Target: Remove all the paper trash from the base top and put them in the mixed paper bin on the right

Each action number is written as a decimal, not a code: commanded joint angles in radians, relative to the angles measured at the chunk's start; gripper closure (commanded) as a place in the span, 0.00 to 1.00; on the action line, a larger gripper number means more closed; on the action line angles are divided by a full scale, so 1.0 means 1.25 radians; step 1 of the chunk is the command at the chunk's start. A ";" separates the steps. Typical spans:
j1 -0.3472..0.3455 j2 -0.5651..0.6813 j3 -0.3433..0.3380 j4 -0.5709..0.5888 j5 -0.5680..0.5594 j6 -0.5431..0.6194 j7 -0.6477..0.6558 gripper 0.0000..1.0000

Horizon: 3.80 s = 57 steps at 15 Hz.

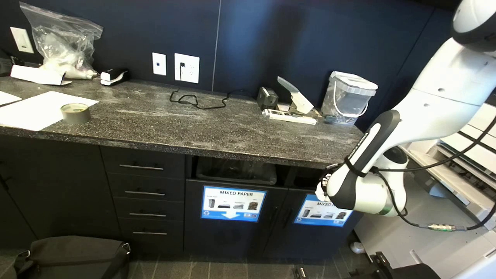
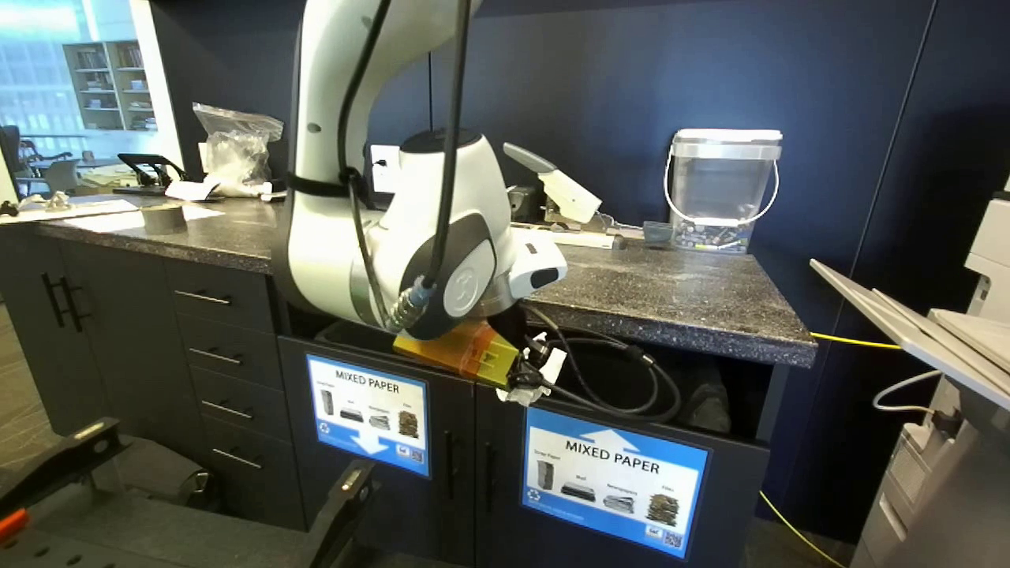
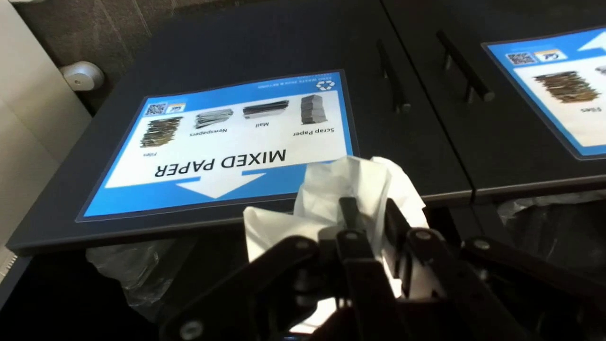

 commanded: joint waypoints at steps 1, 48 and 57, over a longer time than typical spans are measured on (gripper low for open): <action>0.031 0.109 -0.009 0.096 0.028 0.114 0.046 0.87; 0.132 0.180 -0.099 0.287 -0.004 -0.035 -0.074 0.00; -0.018 -0.208 0.005 0.037 -0.223 -0.415 -0.190 0.00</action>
